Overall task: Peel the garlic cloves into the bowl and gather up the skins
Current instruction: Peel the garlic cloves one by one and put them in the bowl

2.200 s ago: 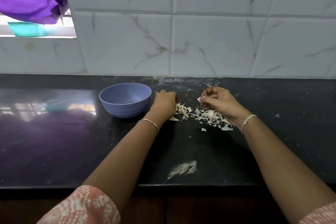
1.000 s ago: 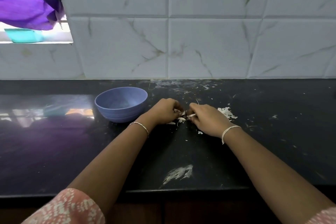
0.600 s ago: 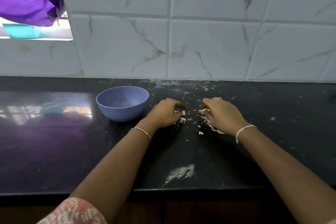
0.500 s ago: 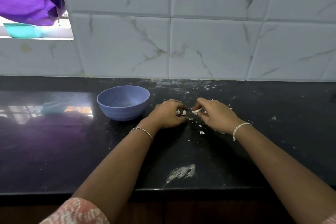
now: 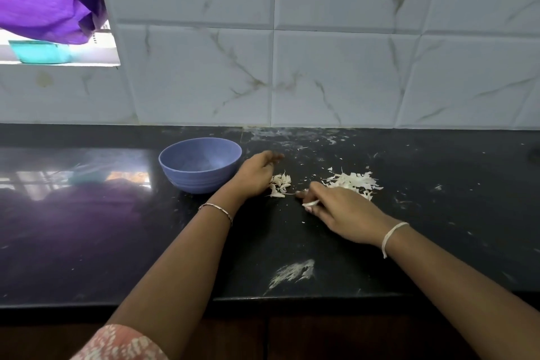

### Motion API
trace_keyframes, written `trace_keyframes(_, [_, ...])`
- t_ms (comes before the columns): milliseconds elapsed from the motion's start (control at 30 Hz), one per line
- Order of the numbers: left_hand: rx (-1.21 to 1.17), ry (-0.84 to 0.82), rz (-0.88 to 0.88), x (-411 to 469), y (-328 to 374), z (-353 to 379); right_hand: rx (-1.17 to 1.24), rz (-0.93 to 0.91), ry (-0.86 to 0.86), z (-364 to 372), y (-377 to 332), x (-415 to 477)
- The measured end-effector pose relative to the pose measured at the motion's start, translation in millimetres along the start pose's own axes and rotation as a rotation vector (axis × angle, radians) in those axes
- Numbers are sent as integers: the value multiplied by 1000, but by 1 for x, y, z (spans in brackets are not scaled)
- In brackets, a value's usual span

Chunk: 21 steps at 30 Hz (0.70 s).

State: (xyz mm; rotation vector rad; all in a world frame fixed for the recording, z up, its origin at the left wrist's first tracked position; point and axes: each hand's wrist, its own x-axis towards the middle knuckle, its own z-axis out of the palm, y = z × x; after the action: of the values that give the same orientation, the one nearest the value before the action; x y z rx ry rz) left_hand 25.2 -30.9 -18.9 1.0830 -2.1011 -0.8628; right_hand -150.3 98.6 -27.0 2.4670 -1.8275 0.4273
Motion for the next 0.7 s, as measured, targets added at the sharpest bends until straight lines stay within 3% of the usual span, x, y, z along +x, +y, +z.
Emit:
trace_keyframes(100, [24, -27, -7, -8, -1, 0, -255, 101, 85, -8, 17, -5])
trace_keyframes(167, [52, -28, -2, -11, -2, 3, -259, 135, 182, -14, 20, -3])
trace_keyframes(267, [90, -11, 17, -18, -6, 1, 39, 211, 252, -31, 15, 3])
trace_keyframes(400, [255, -122, 141, -30, -7, -1, 428, 367, 153, -60, 15, 14])
trace_keyframes(500, [360, -180, 126, -33, -8, 3, 717, 433, 91, -75, 14, 18])
trace_keyframes(600, [391, -152, 126, -32, -6, 6, 799, 440, -30, -86, 3, 22])
trace_keyframes(700, [384, -63, 163, -31, -3, 7, 844, 413, -36, -98, -4, 33])
